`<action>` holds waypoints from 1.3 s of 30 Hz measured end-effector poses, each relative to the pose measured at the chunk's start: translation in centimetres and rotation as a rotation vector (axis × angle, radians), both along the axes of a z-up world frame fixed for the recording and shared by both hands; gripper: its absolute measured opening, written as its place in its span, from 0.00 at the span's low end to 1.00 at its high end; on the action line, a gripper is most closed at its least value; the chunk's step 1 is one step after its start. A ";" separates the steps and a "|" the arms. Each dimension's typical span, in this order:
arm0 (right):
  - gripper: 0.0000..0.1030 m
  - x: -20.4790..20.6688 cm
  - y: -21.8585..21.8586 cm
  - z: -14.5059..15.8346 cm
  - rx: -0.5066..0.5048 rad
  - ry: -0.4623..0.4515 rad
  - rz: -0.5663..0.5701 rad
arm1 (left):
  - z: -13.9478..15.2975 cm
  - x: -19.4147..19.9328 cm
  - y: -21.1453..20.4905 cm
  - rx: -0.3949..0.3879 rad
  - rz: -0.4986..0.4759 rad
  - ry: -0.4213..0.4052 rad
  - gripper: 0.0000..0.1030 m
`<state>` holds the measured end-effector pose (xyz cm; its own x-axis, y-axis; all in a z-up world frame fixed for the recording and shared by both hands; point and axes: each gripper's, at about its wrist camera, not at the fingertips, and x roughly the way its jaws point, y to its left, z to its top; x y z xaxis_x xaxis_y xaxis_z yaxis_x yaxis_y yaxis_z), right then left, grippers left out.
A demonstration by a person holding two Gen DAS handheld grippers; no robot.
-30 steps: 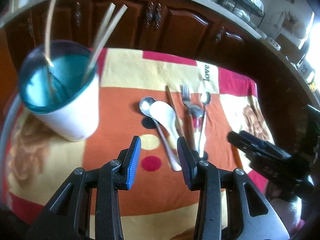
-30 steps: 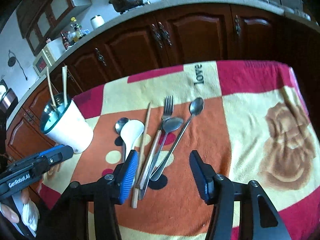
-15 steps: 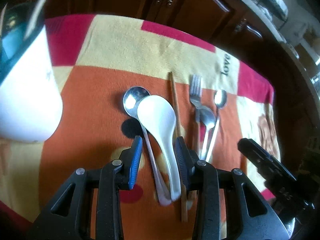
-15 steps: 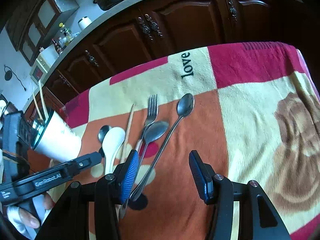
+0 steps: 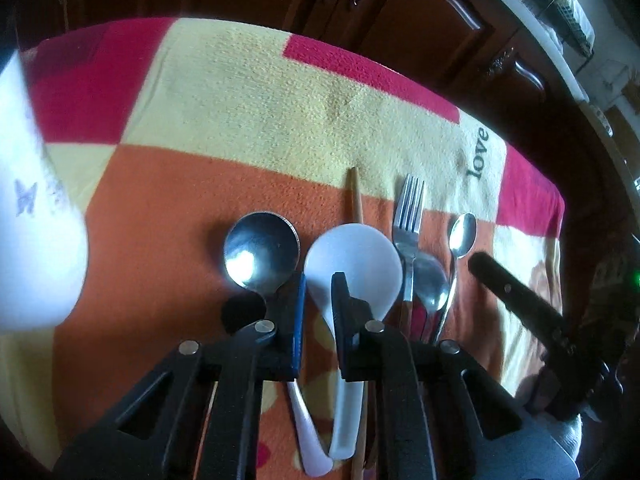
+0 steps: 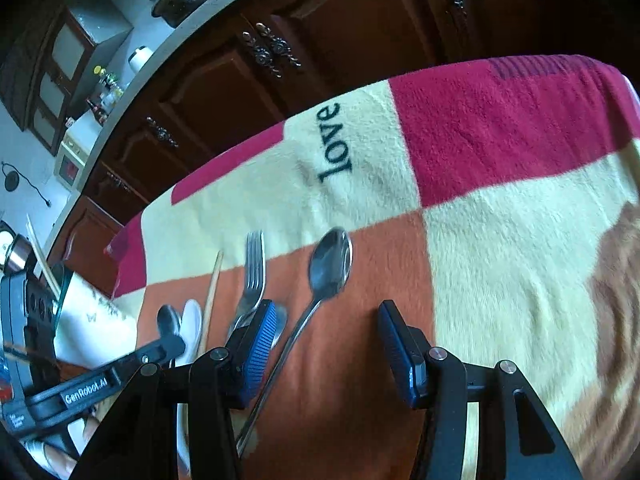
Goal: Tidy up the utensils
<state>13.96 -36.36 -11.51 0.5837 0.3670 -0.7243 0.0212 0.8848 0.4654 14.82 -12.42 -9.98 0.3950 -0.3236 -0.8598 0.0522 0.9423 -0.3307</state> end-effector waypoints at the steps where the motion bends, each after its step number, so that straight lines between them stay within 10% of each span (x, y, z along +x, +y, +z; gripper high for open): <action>1: 0.50 0.4 0.0 0.0 0.001 -0.007 -0.001 | -0.2 0.2 -0.2 -0.006 -0.003 0.008 0.11; 10: 0.50 2.2 0.1 -0.2 0.012 -0.029 0.014 | -0.3 1.3 -0.9 -0.005 -0.007 0.027 0.16; 16: 0.32 2.3 0.1 -0.5 0.039 -0.031 0.019 | 0.0 1.7 -1.0 -0.070 -0.023 0.056 0.42; 21: 0.24 2.1 -0.4 -0.9 0.060 -0.029 0.011 | 0.0 1.5 -1.7 -0.053 -0.039 0.038 0.45; 23: 0.22 2.1 -0.7 -1.0 0.071 -0.030 0.008 | 0.0 1.5 -1.9 -0.045 -0.045 0.034 0.42; 25: 0.22 2.1 -0.8 -1.1 0.080 -0.029 0.009 | -0.2 1.6 -2.1 -0.040 -0.053 0.036 0.11; 39: 0.02 1.3 0.1 0.9 0.049 -0.064 0.053 | 3.2 -1.1 -0.7 -0.103 -0.098 -0.044 0.01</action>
<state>15.24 -36.22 -10.61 0.6068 0.4326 -0.6668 -0.0560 0.8601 0.5071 13.74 -13.13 -6.78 0.3937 -0.4485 -0.8024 0.1592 0.8930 -0.4210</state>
